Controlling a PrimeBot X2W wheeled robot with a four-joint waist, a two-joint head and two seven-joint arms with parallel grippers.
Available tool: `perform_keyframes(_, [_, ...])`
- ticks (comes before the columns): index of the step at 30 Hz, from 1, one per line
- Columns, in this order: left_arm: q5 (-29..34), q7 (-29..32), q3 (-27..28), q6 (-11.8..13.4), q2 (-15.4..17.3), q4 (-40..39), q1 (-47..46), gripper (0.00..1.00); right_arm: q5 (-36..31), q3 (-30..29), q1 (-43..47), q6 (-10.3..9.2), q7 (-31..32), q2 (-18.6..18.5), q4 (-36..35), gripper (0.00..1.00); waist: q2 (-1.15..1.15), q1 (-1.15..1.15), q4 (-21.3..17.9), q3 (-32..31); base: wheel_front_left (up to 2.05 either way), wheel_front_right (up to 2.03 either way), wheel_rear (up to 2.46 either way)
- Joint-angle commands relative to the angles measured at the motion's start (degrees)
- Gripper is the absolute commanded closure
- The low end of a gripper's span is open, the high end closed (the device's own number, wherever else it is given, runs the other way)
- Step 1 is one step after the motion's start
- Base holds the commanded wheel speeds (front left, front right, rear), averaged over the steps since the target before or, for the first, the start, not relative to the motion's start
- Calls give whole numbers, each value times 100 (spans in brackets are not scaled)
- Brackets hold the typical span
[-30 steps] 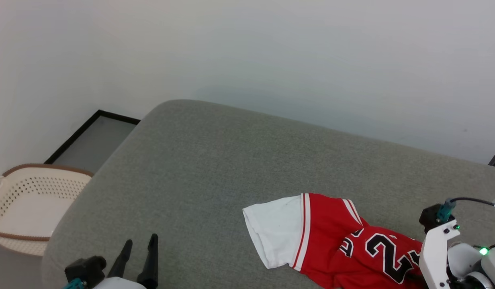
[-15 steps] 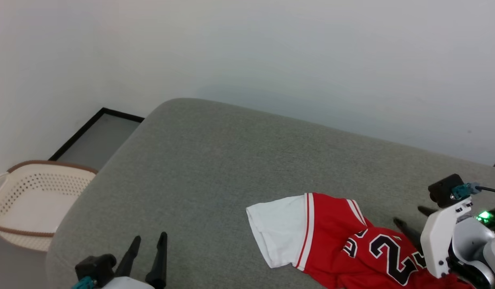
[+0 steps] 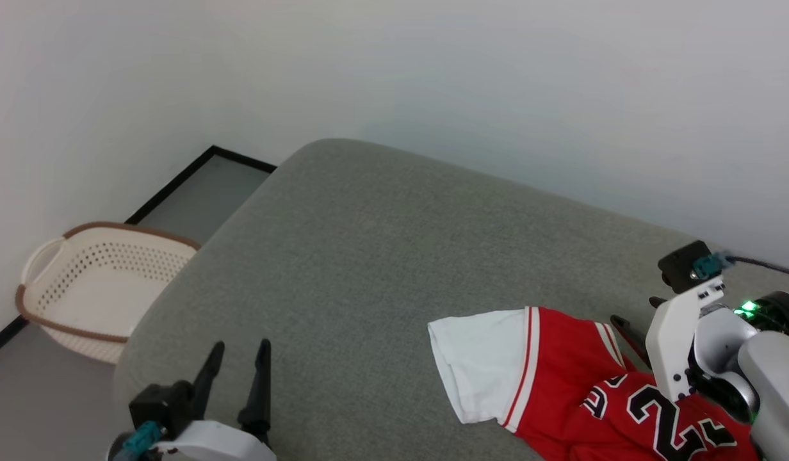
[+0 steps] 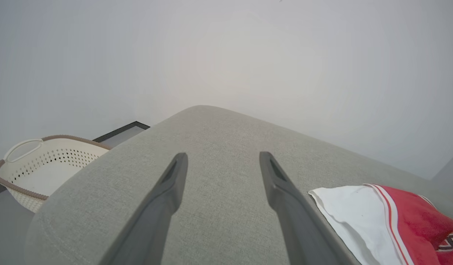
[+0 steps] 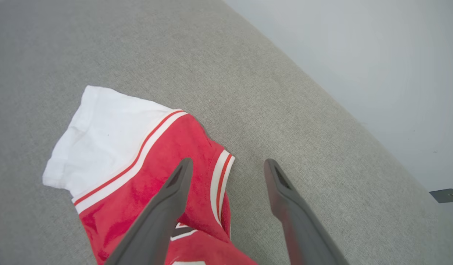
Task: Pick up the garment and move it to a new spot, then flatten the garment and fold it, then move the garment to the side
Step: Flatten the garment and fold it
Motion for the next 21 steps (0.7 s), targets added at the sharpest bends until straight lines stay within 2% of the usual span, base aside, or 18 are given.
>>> perform_keyframes(1, [132, 1, 97, -13, -54, -99, 11, 0, 95, 127, -191, -6, 128, 11, 126, 0, 0, 0, 103, 106, 0, 0, 0])
perform_keyframes(3, [192, 1, 163, -29, -112, -136, 47, 0, 192, 220, -305, -6, 245, 18, 236, 0, 0, 0, 125, 131, 0, 0, 0])
perform_keyframes(13, [649, -1, 784, -298, -634, -435, 41, 0, 1113, 1041, -1316, -6, 1639, 79, 1207, 0, 0, 0, 314, 537, 0, 0, 0])
perform_keyframes(21, [782, -1, 1021, -476, -912, -506, -63, 0, 1484, 1312, -1870, -6, 2312, 286, 2042, 0, 0, 0, 426, 920, 0, 0, 0])
